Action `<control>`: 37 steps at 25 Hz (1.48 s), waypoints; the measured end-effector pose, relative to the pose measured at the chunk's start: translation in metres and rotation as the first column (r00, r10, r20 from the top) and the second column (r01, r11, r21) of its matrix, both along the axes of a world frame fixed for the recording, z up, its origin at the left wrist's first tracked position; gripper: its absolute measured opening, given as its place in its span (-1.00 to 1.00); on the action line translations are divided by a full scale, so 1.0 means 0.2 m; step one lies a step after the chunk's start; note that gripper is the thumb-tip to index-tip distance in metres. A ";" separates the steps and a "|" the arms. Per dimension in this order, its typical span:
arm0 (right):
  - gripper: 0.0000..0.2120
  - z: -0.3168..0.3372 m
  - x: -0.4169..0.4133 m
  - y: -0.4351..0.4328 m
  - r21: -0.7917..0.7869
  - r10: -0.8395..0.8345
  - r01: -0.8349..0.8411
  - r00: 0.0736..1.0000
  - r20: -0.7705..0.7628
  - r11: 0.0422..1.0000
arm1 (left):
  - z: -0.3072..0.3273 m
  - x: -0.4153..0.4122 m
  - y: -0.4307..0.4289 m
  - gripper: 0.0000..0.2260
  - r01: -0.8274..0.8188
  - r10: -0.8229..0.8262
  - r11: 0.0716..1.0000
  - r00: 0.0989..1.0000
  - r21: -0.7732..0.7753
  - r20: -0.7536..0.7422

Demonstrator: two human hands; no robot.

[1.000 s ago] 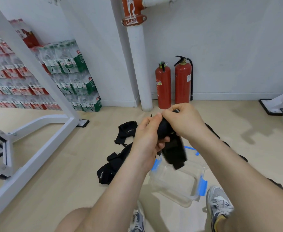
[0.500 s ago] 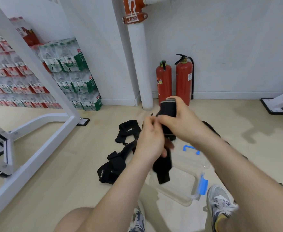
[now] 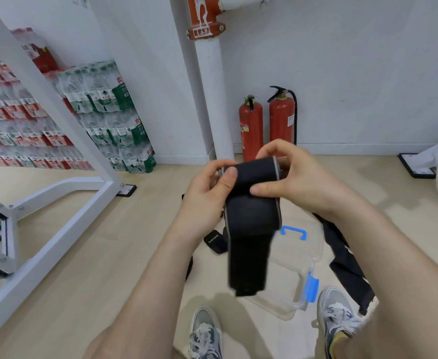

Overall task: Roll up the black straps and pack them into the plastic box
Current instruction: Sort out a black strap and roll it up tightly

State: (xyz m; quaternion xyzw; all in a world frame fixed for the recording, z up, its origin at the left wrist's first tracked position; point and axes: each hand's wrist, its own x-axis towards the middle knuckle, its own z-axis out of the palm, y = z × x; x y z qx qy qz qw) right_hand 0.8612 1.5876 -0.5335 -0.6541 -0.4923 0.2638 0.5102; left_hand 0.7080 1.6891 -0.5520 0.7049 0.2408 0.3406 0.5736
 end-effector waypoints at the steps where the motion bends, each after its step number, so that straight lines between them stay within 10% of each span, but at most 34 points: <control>1: -0.62 -0.01 -0.02 0.01 0.036 0.013 -0.009 0.995 -0.103 0.999 | 0.01 0.01 -0.02 -0.88 -0.043 0.045 0.997 0.998 -0.057 0.041; 10: -0.77 -0.04 -0.13 0.04 0.006 0.003 -0.001 0.950 -0.311 1.000 | -0.04 0.04 -0.09 -0.78 -0.013 0.038 0.959 0.996 -0.284 0.083; 22: -0.73 -0.01 -0.17 0.06 0.071 0.016 -0.005 0.989 -0.150 0.997 | 0.03 0.01 -0.03 -0.79 0.111 0.021 0.855 0.968 -0.507 0.249; 29: -0.77 -0.03 -0.22 0.07 0.137 -0.041 0.070 0.977 -0.209 0.988 | 0.00 0.03 -0.05 -0.92 -0.014 0.082 0.945 0.978 -0.326 0.194; 37: -0.62 0.01 -0.01 -0.01 -0.122 0.311 -0.371 0.886 -0.344 0.921 | 0.09 -0.06 -0.02 -0.52 0.075 -0.075 0.990 0.997 0.123 0.000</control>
